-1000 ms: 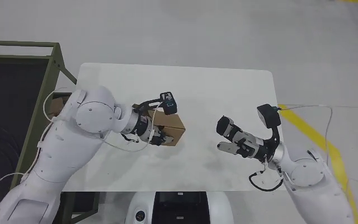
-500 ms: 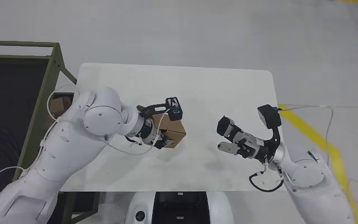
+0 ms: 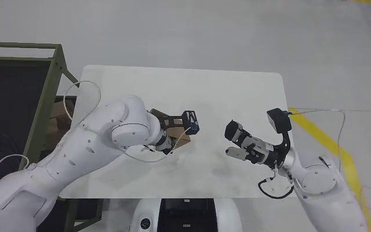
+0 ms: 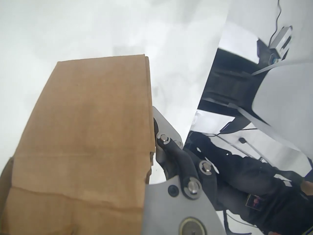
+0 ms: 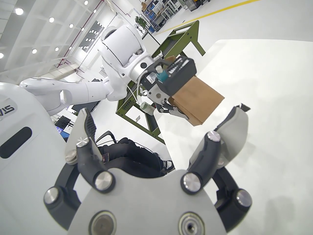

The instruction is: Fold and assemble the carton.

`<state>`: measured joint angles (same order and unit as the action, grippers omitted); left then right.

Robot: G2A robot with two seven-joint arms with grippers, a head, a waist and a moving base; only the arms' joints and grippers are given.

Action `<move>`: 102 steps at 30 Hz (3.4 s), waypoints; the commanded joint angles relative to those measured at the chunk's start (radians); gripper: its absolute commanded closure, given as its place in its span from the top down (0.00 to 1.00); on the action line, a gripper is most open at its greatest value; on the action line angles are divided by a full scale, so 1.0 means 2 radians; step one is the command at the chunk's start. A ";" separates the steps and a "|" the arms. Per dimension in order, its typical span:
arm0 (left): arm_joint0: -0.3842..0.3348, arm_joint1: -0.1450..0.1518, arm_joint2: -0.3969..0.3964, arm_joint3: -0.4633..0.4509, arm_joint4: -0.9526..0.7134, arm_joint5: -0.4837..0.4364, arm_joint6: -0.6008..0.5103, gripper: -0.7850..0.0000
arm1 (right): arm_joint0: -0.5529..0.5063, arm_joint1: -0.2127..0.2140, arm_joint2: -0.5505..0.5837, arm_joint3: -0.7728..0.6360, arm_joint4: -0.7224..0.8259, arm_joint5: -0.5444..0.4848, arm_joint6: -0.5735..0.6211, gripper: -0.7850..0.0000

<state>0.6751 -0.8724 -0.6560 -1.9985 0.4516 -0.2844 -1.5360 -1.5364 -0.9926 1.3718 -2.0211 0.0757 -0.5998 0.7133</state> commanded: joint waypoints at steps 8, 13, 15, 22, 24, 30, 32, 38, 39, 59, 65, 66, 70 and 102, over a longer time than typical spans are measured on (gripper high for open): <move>-0.172 -0.008 0.231 0.041 -0.026 0.000 0.000 0.00 | 0.000 0.000 0.000 0.000 0.000 0.000 0.000 1.00; -0.182 -0.025 0.243 0.063 -0.015 0.000 0.000 0.00 | 0.000 0.000 0.000 0.000 0.000 0.000 0.000 1.00; -0.178 -0.031 0.243 0.071 -0.004 0.000 0.000 0.00 | 0.000 0.000 0.000 0.000 0.000 0.000 0.000 1.00; -0.153 -0.052 0.243 0.107 0.065 0.000 0.000 0.00 | 0.000 0.000 0.000 0.000 0.000 0.000 0.000 1.00; -0.145 -0.059 0.243 0.111 0.082 0.000 0.000 0.00 | 0.000 0.000 0.000 0.000 0.000 0.000 0.000 1.00; -0.128 -0.077 0.243 0.124 0.114 -0.002 0.002 0.00 | 0.000 0.000 0.000 0.000 0.000 0.000 0.000 1.00; -0.122 -0.082 0.243 0.131 0.122 -0.006 0.005 0.00 | 0.000 0.000 0.000 0.000 0.000 0.000 0.000 1.00; -0.103 -0.097 0.243 0.156 0.165 -0.013 0.013 0.00 | 0.000 0.000 0.000 0.000 0.000 0.000 0.000 1.00; -0.100 -0.099 0.243 0.160 0.171 -0.016 0.016 0.00 | 0.000 0.000 0.000 0.000 0.000 0.000 0.000 1.00; -0.088 -0.120 0.243 0.185 0.205 -0.037 0.037 0.49 | 0.000 0.000 0.000 0.000 0.000 0.000 0.000 1.00; -0.093 -0.116 0.243 0.174 0.196 -0.037 0.037 0.51 | 0.000 0.000 0.000 0.000 0.000 0.000 0.000 1.00; -0.094 -0.115 0.243 0.171 0.194 -0.037 0.036 0.53 | 0.000 0.000 0.000 0.000 0.000 0.000 0.000 1.00; -0.097 -0.110 0.243 0.162 0.186 -0.031 0.030 0.56 | 0.000 0.000 0.000 0.000 0.000 0.000 0.000 1.00; -0.167 0.050 0.106 -0.032 0.009 0.015 0.097 1.00 | 0.007 0.000 -0.004 -0.003 -0.070 0.099 -0.006 1.00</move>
<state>0.3073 -0.8026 -0.3925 -2.0506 0.4727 -0.2511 -1.3933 -1.5292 -0.9928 1.3684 -2.0259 -0.0372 -0.4456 0.6951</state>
